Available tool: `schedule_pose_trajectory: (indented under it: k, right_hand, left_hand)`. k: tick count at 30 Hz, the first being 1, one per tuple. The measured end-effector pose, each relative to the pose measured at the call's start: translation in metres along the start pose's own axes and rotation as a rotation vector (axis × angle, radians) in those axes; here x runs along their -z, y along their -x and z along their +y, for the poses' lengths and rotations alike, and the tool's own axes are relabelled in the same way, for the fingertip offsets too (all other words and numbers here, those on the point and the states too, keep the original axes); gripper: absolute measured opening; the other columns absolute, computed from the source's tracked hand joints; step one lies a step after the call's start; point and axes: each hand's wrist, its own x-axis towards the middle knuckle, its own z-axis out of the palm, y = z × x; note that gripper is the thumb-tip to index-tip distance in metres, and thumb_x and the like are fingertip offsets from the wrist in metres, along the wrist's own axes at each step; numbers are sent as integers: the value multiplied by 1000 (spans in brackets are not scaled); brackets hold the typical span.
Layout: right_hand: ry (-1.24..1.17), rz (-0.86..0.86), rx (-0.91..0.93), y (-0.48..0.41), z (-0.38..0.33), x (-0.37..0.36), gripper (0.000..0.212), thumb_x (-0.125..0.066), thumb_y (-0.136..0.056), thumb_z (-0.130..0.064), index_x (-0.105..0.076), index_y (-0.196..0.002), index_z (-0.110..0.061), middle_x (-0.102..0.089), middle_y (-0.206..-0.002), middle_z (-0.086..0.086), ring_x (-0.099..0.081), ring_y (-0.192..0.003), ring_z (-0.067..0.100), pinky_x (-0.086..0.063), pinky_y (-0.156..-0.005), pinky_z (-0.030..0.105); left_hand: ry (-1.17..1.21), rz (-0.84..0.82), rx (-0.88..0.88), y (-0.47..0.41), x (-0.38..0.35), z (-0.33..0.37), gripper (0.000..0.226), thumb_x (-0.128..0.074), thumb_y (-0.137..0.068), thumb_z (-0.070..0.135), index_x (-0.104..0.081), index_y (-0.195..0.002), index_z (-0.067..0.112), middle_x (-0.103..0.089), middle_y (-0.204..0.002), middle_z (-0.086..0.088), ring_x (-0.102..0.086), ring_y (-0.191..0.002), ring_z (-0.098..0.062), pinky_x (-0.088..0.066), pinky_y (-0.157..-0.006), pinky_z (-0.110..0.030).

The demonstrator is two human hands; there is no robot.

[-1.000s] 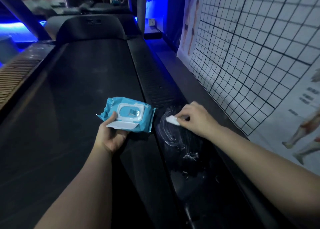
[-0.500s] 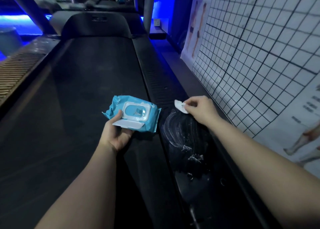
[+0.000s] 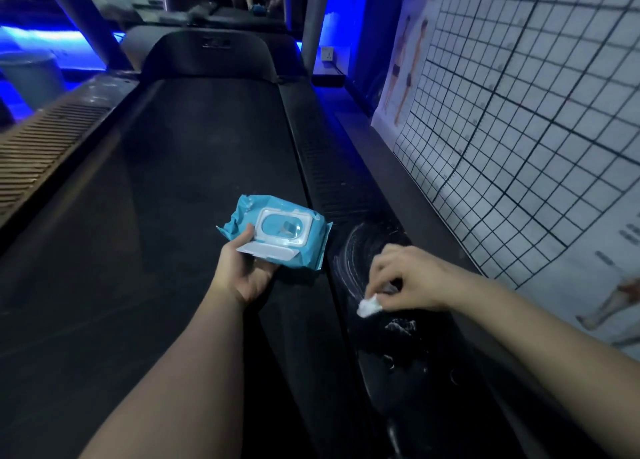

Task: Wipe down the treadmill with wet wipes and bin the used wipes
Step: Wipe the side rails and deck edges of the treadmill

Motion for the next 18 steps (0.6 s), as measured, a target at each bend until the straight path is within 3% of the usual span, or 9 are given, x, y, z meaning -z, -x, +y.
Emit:
schedule_pose_trajectory:
  k: [3,5,8,11,13,15,17,18]
  right_hand:
    - [10,-147,-39,12,-12,14,36,-63,-75,-64,-80,-91,-37,-64,-81,-18,-55,-90,3,-42,-79,13]
    - [2,-156,-126,10,-13,23,29,-72,-75,-59,-80,-90,-35,-66,-84,-16,-59,-89,3,-43,-78,14]
    - [-92,153,-313,-4,4,26,11,-79,-80,-27,-80,-90,-31,-67,-85,-15,-62,-84,2,-45,-76,21]
    - [-120,446,-504,-27,16,18,13,-72,-88,-22,-80,-98,-27,-65,-85,-17,-55,-77,-1,-36,-63,7]
    - [-143,499,-583,-43,14,6,18,-67,-92,-17,-79,-104,-20,-68,-94,-9,-55,-85,3,-36,-65,4]
    - [-76,455,-543,-52,8,-9,21,-63,-95,-13,-78,-109,-15,-69,-105,0,-60,-96,13,-43,-79,16]
    - [60,283,-379,-54,-3,-18,23,-59,-98,-14,-77,-113,-14,-65,-106,3,-60,-102,22,-49,-88,35]
    - [124,176,-282,-51,-8,-18,23,-59,-99,-16,-76,-115,-15,-63,-104,2,-58,-102,22,-48,-89,38]
  left_hand:
    - [21,19,-25,1,-2,-2,37,-51,-109,29,-63,-134,3,-74,-127,-20,-77,-107,-35,-63,-93,-50]
    - [59,40,-59,2,-3,-4,39,-49,-110,30,-62,-137,4,-73,-129,-19,-74,-113,-34,-59,-96,-49]
    - [141,78,-131,5,-5,-9,38,-49,-110,30,-64,-137,7,-76,-124,-16,-76,-109,-33,-62,-93,-49]
    - [180,105,-180,10,-8,-13,35,-50,-110,29,-67,-133,9,-78,-121,-13,-76,-107,-31,-64,-89,-50]
    - [168,131,-179,12,-10,-12,35,-51,-109,29,-67,-134,11,-77,-124,-12,-74,-114,-31,-64,-86,-51]
    - [159,158,-175,14,-12,-10,35,-52,-108,29,-68,-134,12,-77,-124,-11,-73,-114,-31,-65,-81,-50]
    - [182,172,-177,18,-14,-10,35,-51,-108,30,-69,-133,12,-77,-124,-11,-74,-111,-31,-66,-77,-47]
    - [210,179,-190,20,-16,-12,35,-51,-108,30,-70,-132,13,-77,-123,-11,-75,-109,-31,-67,-76,-47]
